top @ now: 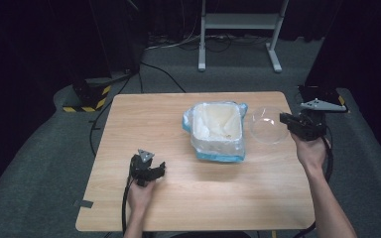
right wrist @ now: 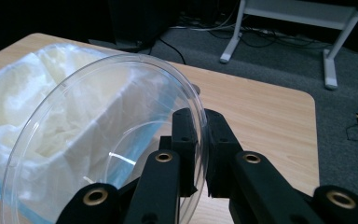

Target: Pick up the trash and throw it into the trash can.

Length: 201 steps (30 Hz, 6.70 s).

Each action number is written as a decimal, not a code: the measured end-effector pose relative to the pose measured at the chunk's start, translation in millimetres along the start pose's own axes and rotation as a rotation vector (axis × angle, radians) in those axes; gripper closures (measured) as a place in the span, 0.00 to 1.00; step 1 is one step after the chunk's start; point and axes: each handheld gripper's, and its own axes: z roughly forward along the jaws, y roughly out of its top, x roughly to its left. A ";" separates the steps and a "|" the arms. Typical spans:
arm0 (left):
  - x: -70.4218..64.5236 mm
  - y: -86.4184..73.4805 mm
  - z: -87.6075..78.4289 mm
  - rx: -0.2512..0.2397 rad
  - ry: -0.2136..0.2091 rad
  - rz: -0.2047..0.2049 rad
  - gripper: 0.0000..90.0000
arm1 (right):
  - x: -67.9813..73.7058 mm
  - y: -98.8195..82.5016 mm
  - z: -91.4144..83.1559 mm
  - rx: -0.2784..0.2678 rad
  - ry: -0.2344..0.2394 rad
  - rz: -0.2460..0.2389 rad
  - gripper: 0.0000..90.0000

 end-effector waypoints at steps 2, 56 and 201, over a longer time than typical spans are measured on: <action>0.0 0.0 0.0 0.000 0.000 0.000 0.34 | 1.0 2.1 0.0 -0.002 0.004 -0.003 0.93; 0.0 0.0 -0.1 0.001 -0.001 0.001 0.33 | 83.8 53.1 71.8 0.079 0.120 -0.111 0.93; -0.2 0.0 0.1 0.001 -0.001 0.003 0.33 | 31.2 -178.4 63.4 0.173 -0.059 -0.013 0.54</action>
